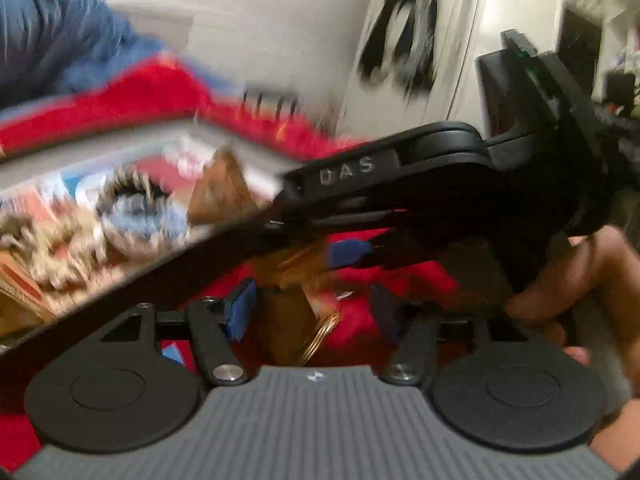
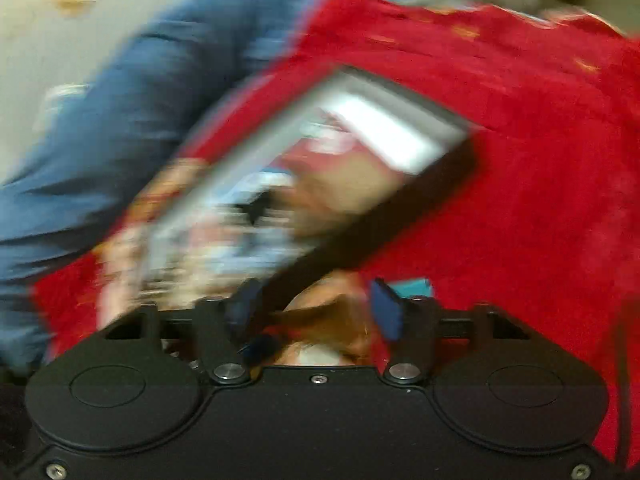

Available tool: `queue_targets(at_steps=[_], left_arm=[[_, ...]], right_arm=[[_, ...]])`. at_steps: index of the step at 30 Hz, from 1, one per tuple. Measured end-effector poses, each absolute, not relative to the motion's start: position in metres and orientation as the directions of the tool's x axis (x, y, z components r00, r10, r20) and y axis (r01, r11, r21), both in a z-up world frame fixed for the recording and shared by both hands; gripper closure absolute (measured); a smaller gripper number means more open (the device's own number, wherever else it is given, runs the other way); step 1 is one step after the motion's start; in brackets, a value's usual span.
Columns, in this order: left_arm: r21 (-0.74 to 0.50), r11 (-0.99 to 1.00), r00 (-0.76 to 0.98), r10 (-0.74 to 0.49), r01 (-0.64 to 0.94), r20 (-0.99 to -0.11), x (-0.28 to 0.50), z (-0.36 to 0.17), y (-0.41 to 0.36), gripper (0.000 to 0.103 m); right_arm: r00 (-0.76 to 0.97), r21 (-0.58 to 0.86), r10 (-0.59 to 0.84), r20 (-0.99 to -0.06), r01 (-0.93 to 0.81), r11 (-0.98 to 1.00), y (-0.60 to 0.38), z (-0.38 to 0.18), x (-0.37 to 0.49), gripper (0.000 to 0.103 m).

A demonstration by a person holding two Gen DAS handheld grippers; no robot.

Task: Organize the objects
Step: 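Grasp a brown paper triangle with the left gripper while the right gripper grasps another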

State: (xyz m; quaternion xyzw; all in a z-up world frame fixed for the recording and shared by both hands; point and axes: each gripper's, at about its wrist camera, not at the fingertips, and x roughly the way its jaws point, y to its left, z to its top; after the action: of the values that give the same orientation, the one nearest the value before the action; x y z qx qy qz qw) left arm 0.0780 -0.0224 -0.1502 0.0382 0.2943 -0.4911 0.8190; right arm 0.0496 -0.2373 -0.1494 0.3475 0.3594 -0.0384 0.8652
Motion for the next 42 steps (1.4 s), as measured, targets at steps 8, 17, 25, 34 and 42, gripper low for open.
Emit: queue_targets(at_steps=[8, 17, 25, 34, 42], left_arm=[[-0.142, 0.524, 0.387, -0.761, 0.840, -0.520, 0.066, -0.156, -0.004, 0.067], [-0.159, 0.572, 0.435, -0.750, 0.804, -0.498, 0.067, -0.149, 0.013, 0.070], [-0.102, 0.591, 0.490, -0.742, 0.800, -0.458, 0.058, -0.144, 0.020, 0.070], [-0.144, 0.592, 0.476, -0.750, 0.793, -0.460, 0.065, -0.146, 0.023, 0.070], [-0.130, 0.593, 0.474, -0.739, 0.794, -0.479, 0.064, -0.149, 0.019, 0.070]], right_arm=[[0.713, 0.506, 0.199, -0.673, 0.247, 0.827, -0.217, -0.141, 0.053, 0.054], [0.680, 0.499, 0.239, -0.693, 0.213, 0.840, -0.210, -0.139, 0.058, 0.044], [0.708, 0.577, 0.296, -0.641, 0.190, 0.794, -0.216, -0.146, 0.058, 0.021], [0.688, 0.505, 0.277, -0.671, 0.150, 0.850, -0.203, -0.144, 0.067, 0.016], [0.671, 0.417, 0.189, -0.717, 0.195, 0.888, -0.205, -0.141, 0.065, 0.058]])
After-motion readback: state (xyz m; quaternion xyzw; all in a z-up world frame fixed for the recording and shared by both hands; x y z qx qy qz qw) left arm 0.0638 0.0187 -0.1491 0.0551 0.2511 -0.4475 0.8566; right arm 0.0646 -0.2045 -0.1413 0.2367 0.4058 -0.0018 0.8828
